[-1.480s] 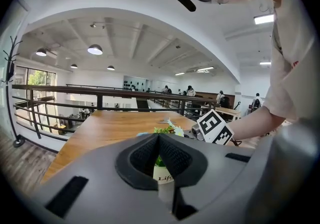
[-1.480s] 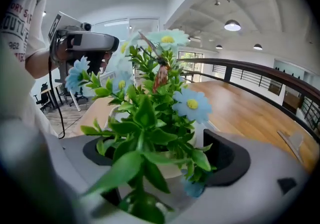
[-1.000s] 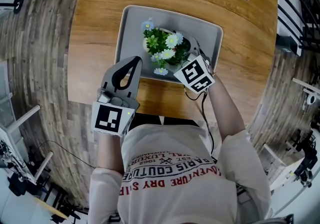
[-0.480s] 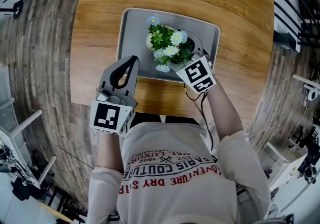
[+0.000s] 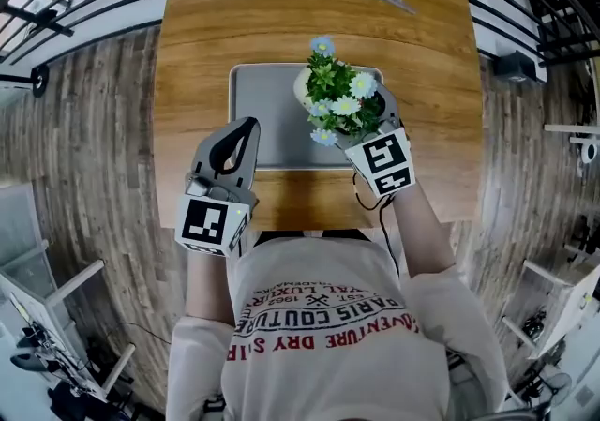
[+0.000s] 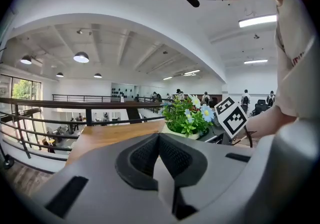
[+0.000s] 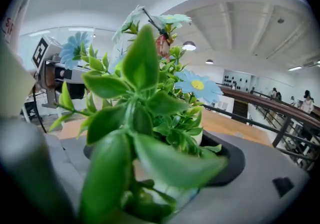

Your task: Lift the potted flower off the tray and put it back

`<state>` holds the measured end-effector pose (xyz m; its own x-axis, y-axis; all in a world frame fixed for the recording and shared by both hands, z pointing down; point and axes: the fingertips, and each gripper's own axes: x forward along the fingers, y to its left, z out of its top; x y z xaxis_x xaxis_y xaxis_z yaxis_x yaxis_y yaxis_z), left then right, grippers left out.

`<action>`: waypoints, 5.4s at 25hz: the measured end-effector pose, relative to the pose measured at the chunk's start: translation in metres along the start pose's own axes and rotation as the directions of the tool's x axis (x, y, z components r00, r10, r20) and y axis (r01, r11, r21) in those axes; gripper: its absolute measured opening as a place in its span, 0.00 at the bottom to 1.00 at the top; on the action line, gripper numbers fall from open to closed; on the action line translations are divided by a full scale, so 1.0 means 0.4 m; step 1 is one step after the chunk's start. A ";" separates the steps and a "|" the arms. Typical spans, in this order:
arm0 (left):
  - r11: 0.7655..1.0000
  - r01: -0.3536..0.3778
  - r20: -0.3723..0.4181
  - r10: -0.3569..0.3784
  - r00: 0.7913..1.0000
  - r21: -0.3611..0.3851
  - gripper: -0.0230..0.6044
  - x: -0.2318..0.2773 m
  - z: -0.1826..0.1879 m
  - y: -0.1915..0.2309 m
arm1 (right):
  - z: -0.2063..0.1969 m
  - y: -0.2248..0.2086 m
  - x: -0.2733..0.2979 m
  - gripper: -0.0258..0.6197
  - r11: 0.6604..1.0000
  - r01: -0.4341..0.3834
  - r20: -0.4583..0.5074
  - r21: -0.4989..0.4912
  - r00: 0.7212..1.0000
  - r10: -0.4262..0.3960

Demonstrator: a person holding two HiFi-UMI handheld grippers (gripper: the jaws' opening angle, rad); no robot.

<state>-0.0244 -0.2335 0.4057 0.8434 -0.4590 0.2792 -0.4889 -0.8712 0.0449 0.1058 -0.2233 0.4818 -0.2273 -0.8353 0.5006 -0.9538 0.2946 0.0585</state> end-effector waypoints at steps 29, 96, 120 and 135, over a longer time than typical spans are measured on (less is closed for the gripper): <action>0.983 0.030 0.232 -0.072 0.970 0.183 0.06 -0.066 0.285 -0.031 | 0.227 -0.145 -0.396 0.79 0.913 0.380 0.172 0.151 0.899 -0.403; 0.975 -0.208 -0.067 0.203 0.977 -0.073 0.06 -0.026 -0.157 -0.005 | -0.117 0.120 0.073 0.79 0.922 -0.330 0.066 -0.202 0.935 0.349; 0.977 -0.100 0.131 0.076 0.988 0.190 0.06 -0.102 0.149 -0.096 | 0.179 -0.031 -0.341 0.08 0.981 0.194 0.407 0.006 0.895 -0.180; 0.991 -0.030 0.218 0.001 0.976 0.129 0.06 -0.148 0.219 -0.068 | 0.219 0.018 -0.368 0.08 0.975 0.222 0.443 0.032 0.871 -0.213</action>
<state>-0.0415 -0.1979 0.3040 0.8714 -0.4865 0.0636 -0.4807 -0.8725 -0.0878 0.1151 -0.1388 0.3326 -0.0820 -0.9958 0.0404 -0.9863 0.0869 0.1401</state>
